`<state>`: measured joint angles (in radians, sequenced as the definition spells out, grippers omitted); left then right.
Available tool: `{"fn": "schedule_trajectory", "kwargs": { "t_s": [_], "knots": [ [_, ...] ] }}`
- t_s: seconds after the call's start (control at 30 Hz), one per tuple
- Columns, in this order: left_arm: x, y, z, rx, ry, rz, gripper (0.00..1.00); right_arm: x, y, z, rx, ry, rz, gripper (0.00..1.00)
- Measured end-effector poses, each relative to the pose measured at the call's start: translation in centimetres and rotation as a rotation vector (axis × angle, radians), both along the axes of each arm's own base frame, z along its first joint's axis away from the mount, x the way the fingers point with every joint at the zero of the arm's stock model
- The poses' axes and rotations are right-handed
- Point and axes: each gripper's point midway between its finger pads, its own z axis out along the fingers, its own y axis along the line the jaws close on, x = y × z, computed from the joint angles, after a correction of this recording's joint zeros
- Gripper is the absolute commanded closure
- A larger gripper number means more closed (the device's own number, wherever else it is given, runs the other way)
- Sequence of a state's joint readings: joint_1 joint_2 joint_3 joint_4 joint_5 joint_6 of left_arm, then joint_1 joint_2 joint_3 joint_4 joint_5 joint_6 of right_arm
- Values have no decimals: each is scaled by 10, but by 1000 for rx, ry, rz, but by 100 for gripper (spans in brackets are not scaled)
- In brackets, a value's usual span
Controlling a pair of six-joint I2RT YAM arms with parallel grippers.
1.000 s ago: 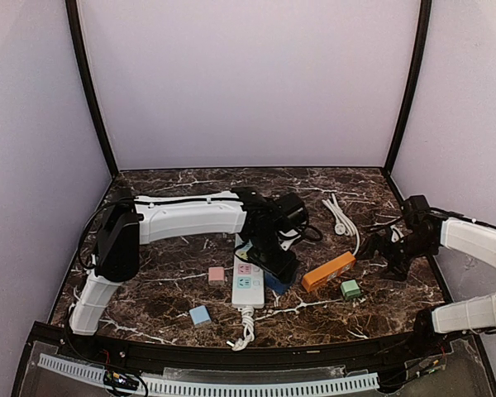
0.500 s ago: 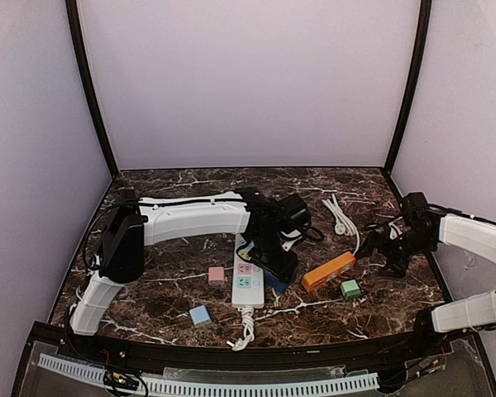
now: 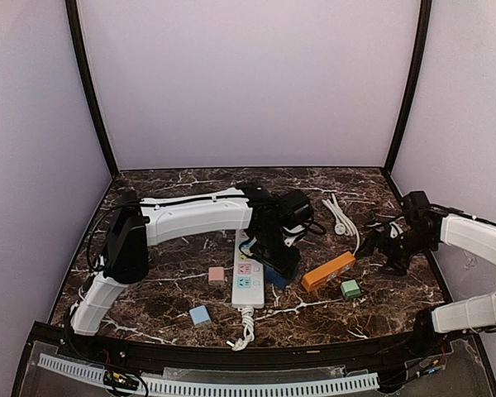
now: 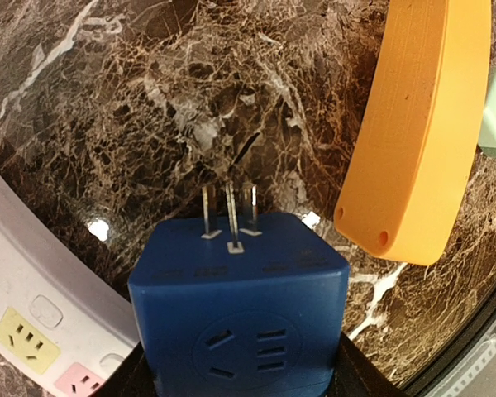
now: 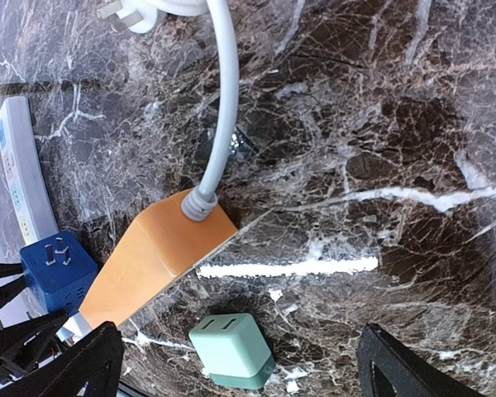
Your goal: Insert the plug
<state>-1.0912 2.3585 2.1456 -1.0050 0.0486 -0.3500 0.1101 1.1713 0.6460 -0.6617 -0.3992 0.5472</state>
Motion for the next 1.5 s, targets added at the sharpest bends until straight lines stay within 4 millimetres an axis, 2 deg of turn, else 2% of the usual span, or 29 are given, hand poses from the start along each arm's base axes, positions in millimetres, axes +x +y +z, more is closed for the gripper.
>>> {"fn": "schedule_trajectory", "kwargs": {
  "t_s": [0.37,0.67,0.83,1.1,1.27,1.5],
  "knots": [
    [15,-1,39,-11,-79,48,99,11,-3,29,-14,-132,-1,2],
    [35,11,68,-16,-122,165,99,30,-1,60,-3,-237,-9,2],
    [55,34,72,14,-123,295,99,38,0,71,4,-275,-14,2],
    [85,89,69,132,-135,529,99,47,0,83,6,-320,-15,2],
    [89,115,69,208,-157,643,99,49,0,84,7,-329,-14,2],
    [88,131,65,263,-170,699,99,51,3,90,16,-347,5,2]
  ]
}}
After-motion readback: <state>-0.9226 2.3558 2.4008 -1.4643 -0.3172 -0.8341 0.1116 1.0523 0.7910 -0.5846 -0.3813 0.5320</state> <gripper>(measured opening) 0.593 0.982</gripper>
